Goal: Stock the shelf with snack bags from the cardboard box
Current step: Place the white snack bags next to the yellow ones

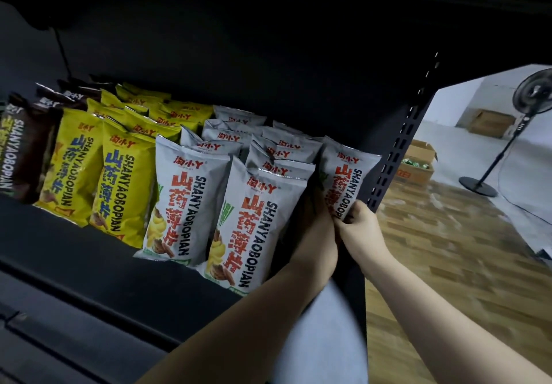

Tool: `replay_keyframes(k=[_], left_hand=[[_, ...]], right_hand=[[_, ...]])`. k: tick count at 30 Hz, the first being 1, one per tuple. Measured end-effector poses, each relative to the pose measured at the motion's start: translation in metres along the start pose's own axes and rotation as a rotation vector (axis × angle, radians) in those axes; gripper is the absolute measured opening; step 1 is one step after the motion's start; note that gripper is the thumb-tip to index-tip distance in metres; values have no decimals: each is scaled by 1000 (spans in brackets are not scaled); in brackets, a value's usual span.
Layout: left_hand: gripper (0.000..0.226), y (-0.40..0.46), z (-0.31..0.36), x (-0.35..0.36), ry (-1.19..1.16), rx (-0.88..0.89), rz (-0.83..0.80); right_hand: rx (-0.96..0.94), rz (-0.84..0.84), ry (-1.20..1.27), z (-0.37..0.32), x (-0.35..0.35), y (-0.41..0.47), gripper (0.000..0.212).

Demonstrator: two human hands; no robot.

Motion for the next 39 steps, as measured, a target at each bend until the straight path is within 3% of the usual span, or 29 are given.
replay_keyframes(k=[1, 3, 6, 9, 13, 14, 16, 18, 23, 24, 27, 33, 36, 39], left_hand=[[34, 2, -3, 17, -187, 12, -256], [43, -4, -2, 31, -174, -6, -482], [44, -7, -3, 29, -81, 65, -449], [66, -5, -1, 21, 130, 110, -274], [69, -6, 6, -5, 279, 160, -298], [73, -4, 12, -17, 252, 146, -254], [58, -9, 11, -26, 195, 214, -253], [44, -13, 13, -41, 129, 166, -504], [22, -35, 11, -93, 37, 253, -501], [20, -42, 8, -103, 22, 258, -513], [21, -61, -3, -138, -59, 280, -522], [23, -104, -44, -214, -271, 380, -511], [19, -128, -83, -237, -283, 427, -536], [23, -154, -134, -240, -150, 441, -614]], right_hand=[[-3, 26, -33, 0, 1, 1, 21], [-8, 49, -76, 0, 2, 4, 21], [-25, 36, -139, -4, 5, 4, 26], [-10, 43, -209, -6, 6, 2, 26], [37, 40, -292, -7, 8, -1, 25], [60, 34, -290, -5, 8, -1, 29], [115, 26, -275, -4, 7, -2, 42], [161, 18, -310, -5, 4, -7, 48], [106, 30, -382, -45, -18, -51, 9], [76, 28, -368, -55, -22, -64, 10], [-15, 71, -294, -84, -33, -104, 24], [-148, 87, -138, -133, -39, -195, 20], [-169, 0, -79, -141, -27, -245, 19], [-149, -130, -51, -130, -4, -292, 16]])
Point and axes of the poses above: each hand's wrist, its own y-axis towards the middle knuckle, its own x-axis out of the palm, z = x × y, the point moved 5 cm from there along y, towards the middle knuckle, and after that the axes turned 13 degrees about -x, right-handed, at the moved point
